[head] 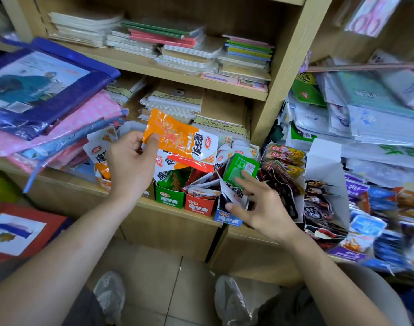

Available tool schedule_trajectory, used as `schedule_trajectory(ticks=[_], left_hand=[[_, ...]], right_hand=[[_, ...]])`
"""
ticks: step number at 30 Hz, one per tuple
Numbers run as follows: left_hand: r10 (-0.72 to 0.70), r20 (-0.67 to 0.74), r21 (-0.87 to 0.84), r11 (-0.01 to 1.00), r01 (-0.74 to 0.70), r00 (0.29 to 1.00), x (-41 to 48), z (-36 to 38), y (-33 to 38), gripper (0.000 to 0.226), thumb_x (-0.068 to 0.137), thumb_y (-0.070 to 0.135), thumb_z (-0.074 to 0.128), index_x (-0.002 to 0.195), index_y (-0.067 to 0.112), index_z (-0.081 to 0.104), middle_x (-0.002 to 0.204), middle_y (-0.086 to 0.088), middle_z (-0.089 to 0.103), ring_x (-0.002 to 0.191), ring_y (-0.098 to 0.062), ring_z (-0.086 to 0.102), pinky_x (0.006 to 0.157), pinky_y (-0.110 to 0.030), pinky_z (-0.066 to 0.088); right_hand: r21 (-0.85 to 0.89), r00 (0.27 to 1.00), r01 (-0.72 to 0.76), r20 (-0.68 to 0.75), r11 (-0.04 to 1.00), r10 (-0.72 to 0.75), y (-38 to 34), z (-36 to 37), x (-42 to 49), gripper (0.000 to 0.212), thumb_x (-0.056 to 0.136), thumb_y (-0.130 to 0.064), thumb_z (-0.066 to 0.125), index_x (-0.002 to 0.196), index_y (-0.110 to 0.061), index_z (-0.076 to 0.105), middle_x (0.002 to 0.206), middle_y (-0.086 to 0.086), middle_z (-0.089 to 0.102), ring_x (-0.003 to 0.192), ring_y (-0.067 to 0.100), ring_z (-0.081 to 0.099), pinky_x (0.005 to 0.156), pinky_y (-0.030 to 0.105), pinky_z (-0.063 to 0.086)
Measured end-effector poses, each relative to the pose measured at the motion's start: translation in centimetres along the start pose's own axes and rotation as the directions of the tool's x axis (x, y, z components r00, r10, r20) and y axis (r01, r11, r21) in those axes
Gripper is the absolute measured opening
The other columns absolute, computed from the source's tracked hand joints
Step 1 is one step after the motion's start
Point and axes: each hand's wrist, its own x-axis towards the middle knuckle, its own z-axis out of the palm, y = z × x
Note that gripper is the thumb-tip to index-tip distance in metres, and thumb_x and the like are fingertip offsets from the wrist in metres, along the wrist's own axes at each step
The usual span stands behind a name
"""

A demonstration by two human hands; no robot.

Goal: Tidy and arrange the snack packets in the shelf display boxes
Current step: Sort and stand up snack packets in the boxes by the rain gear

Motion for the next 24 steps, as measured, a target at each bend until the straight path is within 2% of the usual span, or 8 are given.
schedule_trajectory(ticks=[3, 6, 9, 11, 13, 15, 17, 24], left_hand=[[0.002, 0.002, 0.007, 1.000, -0.002, 1.000, -0.1, 0.1, 0.1, 0.030, 0.098, 0.030, 0.064, 0.079, 0.007, 0.065, 0.070, -0.016, 0.066, 0.064, -0.037, 0.062, 0.055, -0.054, 0.051], [-0.008, 0.006, -0.011, 1.000, 0.008, 1.000, 0.0, 0.1, -0.1, 0.034, 0.097, 0.035, 0.063, 0.079, 0.006, 0.063, 0.070, -0.016, 0.066, 0.063, -0.033, 0.063, 0.056, -0.054, 0.052], [-0.003, -0.015, -0.041, 0.999, 0.002, 1.000, -0.1, 0.1, 0.3, 0.033, 0.098, 0.033, 0.062, 0.078, 0.007, 0.062, 0.071, -0.017, 0.065, 0.066, -0.038, 0.062, 0.055, -0.051, 0.051], [0.001, -0.049, -0.048, 0.999, -0.004, 0.999, -0.2, 0.2, 0.8, 0.027, 0.100, 0.026, 0.062, 0.076, 0.013, 0.061, 0.068, -0.007, 0.064, 0.060, -0.024, 0.060, 0.055, -0.039, 0.048], [-0.015, -0.076, -0.070, 0.997, 0.009, 0.997, -0.2, 0.2, 1.2, 0.023, 0.101, 0.025, 0.061, 0.078, 0.018, 0.062, 0.072, -0.003, 0.066, 0.064, -0.026, 0.063, 0.057, -0.038, 0.050], [-0.044, -0.089, -0.118, 0.993, 0.033, 0.995, 0.0, 0.1, 1.3, 0.021, 0.101, 0.027, 0.061, 0.084, 0.014, 0.064, 0.078, -0.007, 0.070, 0.072, -0.034, 0.067, 0.062, -0.047, 0.054], [-0.077, -0.098, -0.139, 0.988, 0.063, 0.992, 0.3, -0.2, 1.3, 0.021, 0.101, 0.028, 0.061, 0.087, 0.013, 0.064, 0.079, 0.001, 0.072, 0.073, -0.025, 0.071, 0.063, -0.044, 0.056], [-0.078, -0.217, -0.114, 0.992, 0.054, 0.973, 1.4, -2.3, 0.8, 0.022, 0.100, 0.027, 0.062, 0.078, 0.031, 0.061, 0.079, 0.007, 0.071, 0.077, -0.015, 0.070, 0.074, -0.046, 0.058]], right_hand=[[0.198, 0.997, 0.026, -0.083, 0.980, -0.009, 0.3, -1.3, 0.0, 0.043, 0.089, -0.024, 0.075, 0.130, -0.017, 0.067, 0.143, -0.002, 0.057, 0.125, 0.010, 0.056, 0.100, 0.039, 0.053], [0.094, 0.986, 0.100, -0.143, 0.991, -0.085, 1.0, -2.1, 0.0, 0.039, 0.086, -0.015, 0.078, 0.124, -0.020, 0.070, 0.128, -0.010, 0.065, 0.126, 0.004, 0.053, 0.100, 0.036, 0.054], [0.046, 0.954, 0.176, -0.253, 0.983, -0.159, 1.0, -2.6, 0.4, 0.036, 0.081, -0.023, 0.084, 0.115, -0.023, 0.075, 0.119, -0.011, 0.069, 0.122, 0.007, 0.056, 0.098, 0.041, 0.054], [0.047, 0.932, 0.230, -0.298, 0.972, -0.206, 1.0, -2.9, 0.7, 0.044, 0.076, -0.040, 0.085, 0.114, -0.021, 0.075, 0.121, -0.008, 0.070, 0.123, 0.012, 0.057, 0.100, 0.040, 0.052], [0.160, 0.913, 0.256, -0.364, 0.953, -0.184, 0.9, -3.2, 0.9, 0.043, 0.076, -0.040, 0.082, 0.113, -0.019, 0.075, 0.118, -0.004, 0.071, 0.121, 0.017, 0.061, 0.099, 0.035, 0.052], [0.250, 0.869, 0.290, -0.472, 0.924, -0.145, 0.6, -3.5, 1.1, 0.023, 0.082, -0.021, 0.079, 0.105, -0.017, 0.076, 0.108, -0.002, 0.074, 0.110, 0.021, 0.067, 0.093, 0.033, 0.055], [0.327, 0.825, 0.308, -0.559, 0.893, -0.080, 0.3, -3.9, 1.3, 0.013, 0.088, -0.006, 0.073, 0.098, -0.013, 0.077, 0.095, 0.001, 0.076, 0.095, 0.017, 0.070, 0.086, 0.030, 0.056], [0.630, 0.766, 0.454, -0.638, 0.630, 0.087, -3.3, -4.0, 2.5, 0.007, 0.090, -0.013, 0.070, 0.091, -0.019, 0.073, 0.080, -0.003, 0.073, 0.077, 0.020, 0.071, 0.080, 0.034, 0.057]])
